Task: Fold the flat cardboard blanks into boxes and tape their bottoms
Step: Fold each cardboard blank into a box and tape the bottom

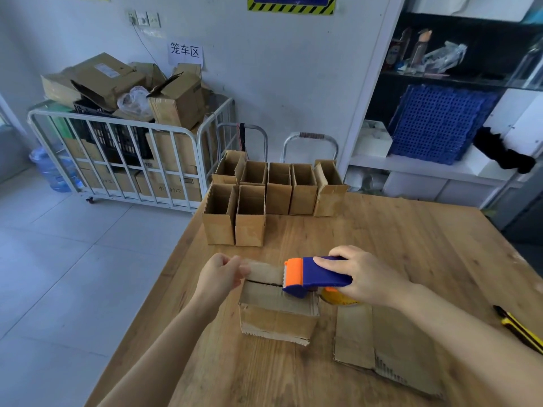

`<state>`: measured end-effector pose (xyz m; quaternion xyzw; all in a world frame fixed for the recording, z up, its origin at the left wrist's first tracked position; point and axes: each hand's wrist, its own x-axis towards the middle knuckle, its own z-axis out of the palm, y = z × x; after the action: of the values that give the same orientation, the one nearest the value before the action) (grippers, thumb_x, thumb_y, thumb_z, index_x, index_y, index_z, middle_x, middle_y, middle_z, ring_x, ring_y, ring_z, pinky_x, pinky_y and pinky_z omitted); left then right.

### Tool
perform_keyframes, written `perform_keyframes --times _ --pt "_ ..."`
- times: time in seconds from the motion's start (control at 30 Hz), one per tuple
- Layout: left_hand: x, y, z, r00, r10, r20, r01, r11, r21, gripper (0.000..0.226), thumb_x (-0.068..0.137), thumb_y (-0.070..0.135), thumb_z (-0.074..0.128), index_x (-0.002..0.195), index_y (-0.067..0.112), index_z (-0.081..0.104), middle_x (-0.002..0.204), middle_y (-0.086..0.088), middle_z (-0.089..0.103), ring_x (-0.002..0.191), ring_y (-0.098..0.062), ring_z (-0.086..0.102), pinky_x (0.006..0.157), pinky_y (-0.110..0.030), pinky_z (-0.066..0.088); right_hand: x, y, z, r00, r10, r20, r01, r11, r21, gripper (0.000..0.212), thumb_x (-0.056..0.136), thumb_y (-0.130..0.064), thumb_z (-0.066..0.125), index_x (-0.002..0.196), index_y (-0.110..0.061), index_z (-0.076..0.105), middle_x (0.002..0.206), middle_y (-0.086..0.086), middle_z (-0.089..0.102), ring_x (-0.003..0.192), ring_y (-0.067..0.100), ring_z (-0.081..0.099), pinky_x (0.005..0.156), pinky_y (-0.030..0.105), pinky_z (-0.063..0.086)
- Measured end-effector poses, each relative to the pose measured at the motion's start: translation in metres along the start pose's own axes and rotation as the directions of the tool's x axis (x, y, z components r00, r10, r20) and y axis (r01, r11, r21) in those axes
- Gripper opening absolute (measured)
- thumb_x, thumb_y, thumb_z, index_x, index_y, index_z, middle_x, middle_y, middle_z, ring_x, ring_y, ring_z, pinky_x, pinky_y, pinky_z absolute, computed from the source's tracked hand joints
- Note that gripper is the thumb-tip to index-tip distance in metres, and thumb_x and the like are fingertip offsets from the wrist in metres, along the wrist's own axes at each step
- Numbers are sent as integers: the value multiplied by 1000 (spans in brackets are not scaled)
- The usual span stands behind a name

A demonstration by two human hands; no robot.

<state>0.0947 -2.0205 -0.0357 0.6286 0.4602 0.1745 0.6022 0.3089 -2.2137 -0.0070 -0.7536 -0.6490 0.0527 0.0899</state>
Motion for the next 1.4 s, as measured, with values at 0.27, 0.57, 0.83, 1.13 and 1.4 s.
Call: perform_keyframes --times 0.27,0.57,0.83,1.13,1.4 --pt "4 2 5 992 -111 -66 105 990 -93 13 97 19 52 98 6 55 91 -13 71 86 -23 69 74 -35 59 2 -15 -8 1000 18 24 -18 1000 13 58 90 -35 61 144 -33 39 124 -1 51 107 10 46 87 25 43" --pt "0 3 7 988 -151 -14 145 969 -201 14 100 12 43 105 1 50 79 -13 74 81 -22 72 74 -35 58 7 -44 -21 993 41 112 -33 997 -71 59 90 -41 59 144 -34 38 118 -2 48 105 14 47 86 25 41" --pt "4 2 5 977 -211 39 215 968 -131 19 98 6 45 85 -1 57 86 -18 68 75 -20 65 83 -37 56 14 -66 -28 983 85 162 -62 988 -141 51 90 -31 58 140 -29 45 107 2 50 92 17 51 75 28 43" --pt "4 -38 18 948 -295 117 281 952 126 34 96 40 52 94 7 60 91 -7 63 80 -16 58 68 -26 49 4 -62 -13 991 109 81 -97 986 -139 55 94 -34 50 146 -31 34 113 3 49 98 17 49 81 28 46" --pt "0 -41 6 938 -348 -17 345 923 171 101 70 49 80 145 9 25 135 -14 46 121 -31 48 93 -45 45 -6 -57 -7 993 114 33 -109 986 -122 54 95 -34 49 146 -29 34 120 2 49 105 16 47 83 26 42"
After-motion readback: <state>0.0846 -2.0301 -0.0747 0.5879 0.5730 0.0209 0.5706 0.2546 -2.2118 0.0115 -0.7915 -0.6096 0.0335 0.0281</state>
